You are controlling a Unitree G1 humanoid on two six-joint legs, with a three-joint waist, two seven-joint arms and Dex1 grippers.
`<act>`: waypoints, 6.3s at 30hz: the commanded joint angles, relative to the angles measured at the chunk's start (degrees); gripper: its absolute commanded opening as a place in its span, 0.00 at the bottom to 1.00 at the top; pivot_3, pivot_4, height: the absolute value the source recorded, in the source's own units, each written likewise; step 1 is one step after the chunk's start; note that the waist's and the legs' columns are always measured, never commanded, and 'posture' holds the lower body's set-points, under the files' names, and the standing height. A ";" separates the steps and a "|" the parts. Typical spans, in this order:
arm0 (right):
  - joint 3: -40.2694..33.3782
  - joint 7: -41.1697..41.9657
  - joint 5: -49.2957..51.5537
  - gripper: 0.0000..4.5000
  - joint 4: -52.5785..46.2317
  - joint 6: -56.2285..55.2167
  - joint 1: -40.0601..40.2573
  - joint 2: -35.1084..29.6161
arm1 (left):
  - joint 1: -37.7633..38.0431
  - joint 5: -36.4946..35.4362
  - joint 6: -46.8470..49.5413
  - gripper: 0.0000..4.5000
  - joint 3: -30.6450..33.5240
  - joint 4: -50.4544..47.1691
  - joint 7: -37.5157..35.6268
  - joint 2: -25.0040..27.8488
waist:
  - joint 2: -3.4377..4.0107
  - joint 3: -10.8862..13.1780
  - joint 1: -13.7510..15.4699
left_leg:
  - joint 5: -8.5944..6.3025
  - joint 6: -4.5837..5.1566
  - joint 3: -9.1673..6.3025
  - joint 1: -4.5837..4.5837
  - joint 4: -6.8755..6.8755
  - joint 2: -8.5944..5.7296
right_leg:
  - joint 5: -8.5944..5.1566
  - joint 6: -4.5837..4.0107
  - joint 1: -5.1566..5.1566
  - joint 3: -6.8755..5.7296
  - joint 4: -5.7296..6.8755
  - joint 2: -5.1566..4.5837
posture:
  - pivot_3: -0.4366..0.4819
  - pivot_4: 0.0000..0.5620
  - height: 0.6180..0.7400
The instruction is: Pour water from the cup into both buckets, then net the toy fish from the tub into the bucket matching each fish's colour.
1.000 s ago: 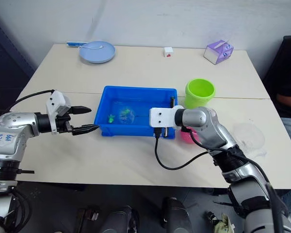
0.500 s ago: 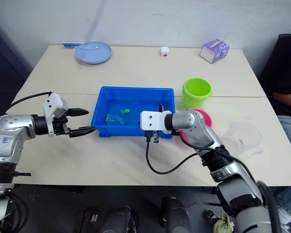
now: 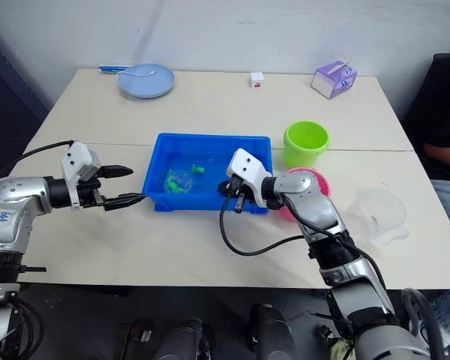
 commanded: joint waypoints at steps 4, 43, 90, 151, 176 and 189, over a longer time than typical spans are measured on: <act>-8.88 -2.01 7.33 0.17 -15.45 10.39 2.98 -5.17 | -3.55 -4.65 3.06 1.00 1.38 -2.15 -0.53 -3.07 | 0.00 0.00 0.46 | 0.00 0.00 -0.06 -0.04 0.03 -0.06 | 0.00 0.00 0.00 -0.04 0.00 -0.07 | 0.48 0.27 1.00; -2.87 -31.13 -42.40 0.17 11.84 -50.05 1.80 -47.61 | -16.26 -5.55 0.09 1.00 -6.69 -0.16 3.84 -25.73 | 0.03 0.01 1.44 | 0.02 -0.02 0.30 0.08 -0.06 -0.01 | 0.01 0.01 -0.02 0.24 -0.07 0.05 | 0.48 0.27 1.00; 3.42 -8.23 -20.40 0.17 10.67 -31.00 -2.17 -17.17 | -4.39 1.70 -0.82 1.00 -4.06 -2.79 0.56 -5.80 | 0.06 0.01 1.11 | 0.01 0.02 0.06 -0.02 0.03 -0.02 | 0.00 -0.01 0.00 0.01 -0.05 0.00 | 0.48 0.27 1.00; -1.25 -27.81 -40.99 0.17 3.89 -43.05 5.28 -46.63 | -22.29 -2.68 -4.44 1.00 -6.07 10.82 -0.28 -27.81 | 0.06 0.01 1.52 | 0.02 -0.03 0.30 0.06 -0.06 0.00 | 0.01 0.00 -0.05 0.22 -0.06 0.13 | 0.48 0.27 1.00; -7.44 -31.62 -45.17 0.17 6.51 -48.50 5.45 -47.23 | -23.94 -1.74 -7.29 1.00 -6.71 14.39 -1.03 -28.06 | 0.08 0.01 1.47 | 0.02 -0.02 0.30 0.04 -0.03 0.01 | 0.01 0.00 -0.04 0.20 -0.03 0.12 | 0.48 0.27 1.00; -15.73 -15.89 -15.39 0.17 -4.00 -30.61 7.56 -32.96 | -21.24 1.69 -8.41 1.00 -7.70 15.07 -2.35 -22.43 | 0.09 0.01 1.15 | 0.02 -0.02 0.29 0.06 -0.03 0.05 | 0.01 0.00 -0.03 0.15 -0.01 0.21 | 0.48 0.27 1.00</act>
